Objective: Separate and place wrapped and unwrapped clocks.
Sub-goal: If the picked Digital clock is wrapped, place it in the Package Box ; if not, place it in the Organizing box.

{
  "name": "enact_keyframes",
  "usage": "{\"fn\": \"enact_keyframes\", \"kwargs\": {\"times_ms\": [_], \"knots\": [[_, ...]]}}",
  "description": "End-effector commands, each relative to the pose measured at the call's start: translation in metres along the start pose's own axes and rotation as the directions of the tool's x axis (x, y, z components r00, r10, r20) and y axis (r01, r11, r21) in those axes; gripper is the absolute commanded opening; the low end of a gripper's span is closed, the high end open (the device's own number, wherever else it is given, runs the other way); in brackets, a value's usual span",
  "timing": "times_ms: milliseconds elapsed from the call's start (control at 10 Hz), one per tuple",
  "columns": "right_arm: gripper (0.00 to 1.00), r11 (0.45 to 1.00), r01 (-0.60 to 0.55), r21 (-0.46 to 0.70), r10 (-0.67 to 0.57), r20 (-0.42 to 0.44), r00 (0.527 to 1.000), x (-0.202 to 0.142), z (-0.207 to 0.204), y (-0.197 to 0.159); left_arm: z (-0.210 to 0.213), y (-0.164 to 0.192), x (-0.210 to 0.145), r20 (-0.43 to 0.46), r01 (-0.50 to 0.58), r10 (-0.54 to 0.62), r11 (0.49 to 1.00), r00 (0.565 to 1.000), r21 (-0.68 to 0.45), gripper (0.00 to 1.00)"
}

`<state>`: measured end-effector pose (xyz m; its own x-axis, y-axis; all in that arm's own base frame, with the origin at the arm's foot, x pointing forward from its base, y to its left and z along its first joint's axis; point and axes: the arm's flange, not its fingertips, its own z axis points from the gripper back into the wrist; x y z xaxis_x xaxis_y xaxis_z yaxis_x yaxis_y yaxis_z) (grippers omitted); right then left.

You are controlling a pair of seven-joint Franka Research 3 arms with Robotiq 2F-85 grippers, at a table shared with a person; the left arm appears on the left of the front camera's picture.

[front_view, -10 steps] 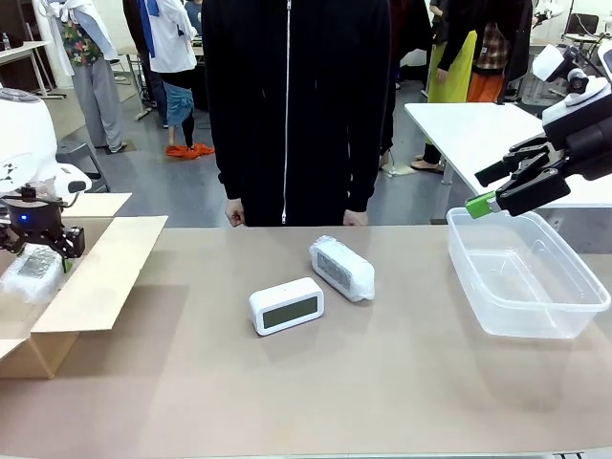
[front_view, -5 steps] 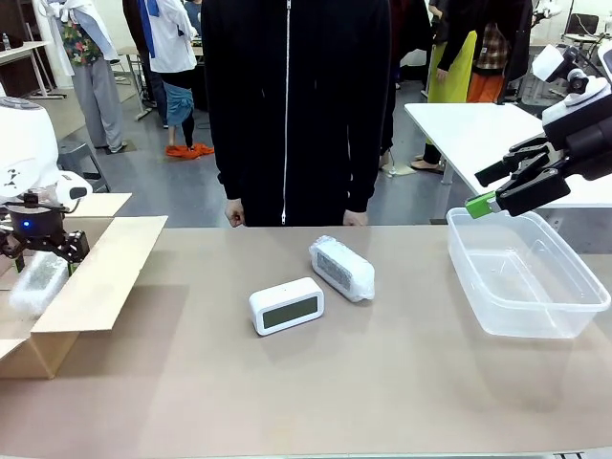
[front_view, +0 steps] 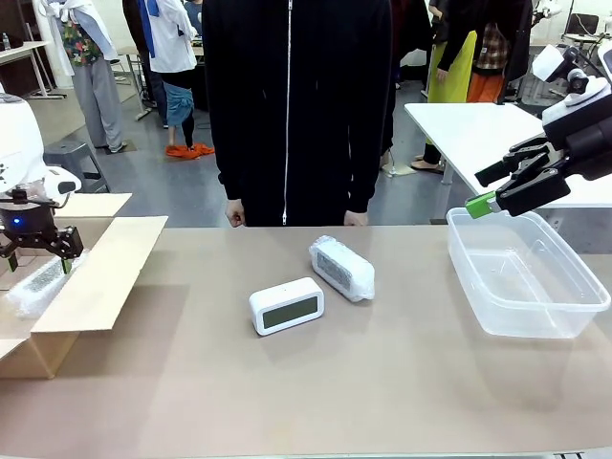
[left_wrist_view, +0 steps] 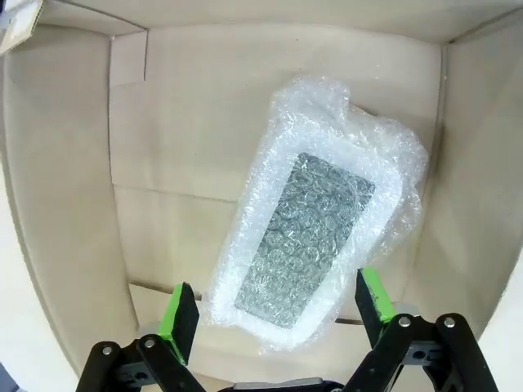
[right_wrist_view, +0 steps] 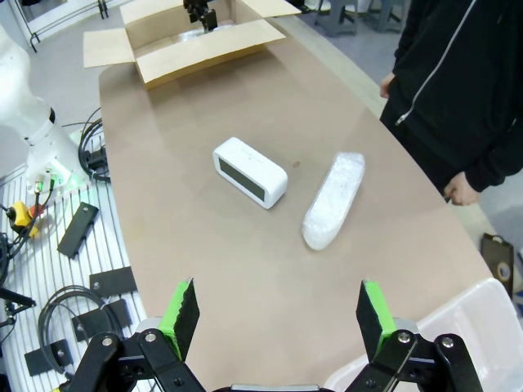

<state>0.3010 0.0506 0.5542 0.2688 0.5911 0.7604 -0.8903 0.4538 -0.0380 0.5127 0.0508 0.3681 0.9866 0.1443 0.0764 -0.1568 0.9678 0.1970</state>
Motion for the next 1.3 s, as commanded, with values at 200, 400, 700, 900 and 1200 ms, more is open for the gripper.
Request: {"fn": "enact_keyframes", "kwargs": {"times_ms": [200, 400, 700, 900, 1200], "knots": [[1.0, 1.0, -0.007, 0.021, 0.007, 0.016, 1.0, -0.001, -0.001, -0.001, 0.029, 0.022, -0.027, 0.01, -0.022, 0.023, 0.996, 1.0, -0.085, 1.0], [1.0, 1.0, -0.007, 0.021, 0.007, 0.016, 1.0, -0.001, -0.001, -0.001, 0.07, 0.04, -0.058, 0.053, -0.053, 0.063, 0.984, 0.997, -0.168, 1.0], [1.0, 1.0, -0.007, 0.021, 0.007, 0.016, 1.0, -0.001, -0.001, -0.001, 0.123, 0.047, -0.101, 0.122, -0.011, 0.042, 0.97, 0.992, -0.242, 1.0], [1.0, 1.0, -0.007, 0.021, 0.007, 0.016, 1.0, -0.001, -0.001, -0.001, 0.15, 0.057, -0.119, 0.195, -0.007, 0.056, 0.97, 0.979, -0.245, 1.0], [1.0, 1.0, -0.007, 0.021, 0.007, 0.016, 1.0, -0.001, -0.001, -0.001, 0.161, 0.05, -0.117, 0.3, 0.06, 0.009, 0.974, 0.954, -0.221, 1.0]]}}
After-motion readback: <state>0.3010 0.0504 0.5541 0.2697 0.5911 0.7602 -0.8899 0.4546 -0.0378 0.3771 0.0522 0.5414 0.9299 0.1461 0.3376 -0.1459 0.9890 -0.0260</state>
